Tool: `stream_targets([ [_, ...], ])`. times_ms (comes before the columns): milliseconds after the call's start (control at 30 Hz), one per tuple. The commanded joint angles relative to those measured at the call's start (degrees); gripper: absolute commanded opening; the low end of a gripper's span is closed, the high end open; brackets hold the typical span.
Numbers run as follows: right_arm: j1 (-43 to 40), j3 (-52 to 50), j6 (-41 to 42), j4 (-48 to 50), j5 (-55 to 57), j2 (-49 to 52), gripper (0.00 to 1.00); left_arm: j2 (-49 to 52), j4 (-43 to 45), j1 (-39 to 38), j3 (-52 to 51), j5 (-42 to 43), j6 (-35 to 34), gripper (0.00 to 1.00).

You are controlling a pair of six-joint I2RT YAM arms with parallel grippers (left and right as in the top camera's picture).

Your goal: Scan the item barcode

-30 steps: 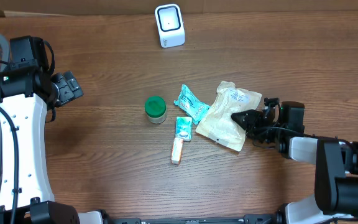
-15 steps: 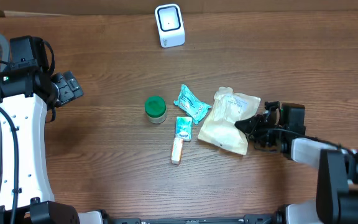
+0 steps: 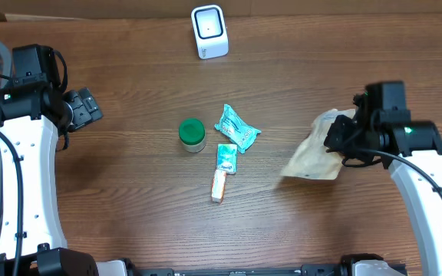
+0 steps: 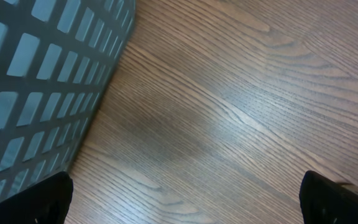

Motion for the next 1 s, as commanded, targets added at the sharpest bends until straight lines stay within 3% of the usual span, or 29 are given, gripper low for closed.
stream_targets([
  [0, 6.4, 7.4, 4.9, -6.4, 22.5, 4.8, 0.04, 0.2, 0.1, -0.2, -0.3, 0.3, 1.1, 0.99],
  [233, 12.8, 10.6, 7.5, -13.7, 31.5, 24.4, 0.04, 0.2, 0.1, -0.2, -0.3, 0.3, 1.1, 1.00],
  [367, 13.7, 13.5, 10.4, -16.1, 30.9, 35.4, 0.04, 0.2, 0.1, -0.2, -0.3, 0.3, 1.1, 1.00],
  [567, 19.0, 15.5, 10.0, -12.4, 30.1, 38.1, 0.06, 0.2, 0.1, -0.2, -0.3, 0.3, 1.1, 1.00],
  [667, 22.1, 16.0, 7.4, -9.2, 27.5, 38.1, 0.20, 0.2, 0.1, -0.2, -0.3, 0.3, 1.1, 0.99],
  [700, 23.6, 16.0, 5.4, -7.4, 25.6, 38.1, 0.46, 0.2, 0.1, -0.2, -0.3, 0.3, 1.1, 0.99],
  [733, 24.6, 16.0, 4.9, -6.1, 24.5, 38.1, 0.62, 0.2, 0.1, -0.2, -0.3, 0.3, 1.1, 0.99],
  [767, 25.2, 16.1, 4.6, -5.4, 23.7, 38.1, 0.71, 0.2, 0.1, -0.2, -0.3, 0.3, 1.1, 0.99],
  [833, 25.9, 16.3, 4.0, -4.3, 21.1, 38.1, 0.75, 0.2, 0.1, -0.2, -0.3, 0.3, 1.1, 1.00],
  [967, 25.4, 18.5, 0.9, -2.4, 9.9, 37.3, 0.72, 0.2, 0.1, -0.2, -0.3, 0.3, 1.1, 1.00],
])
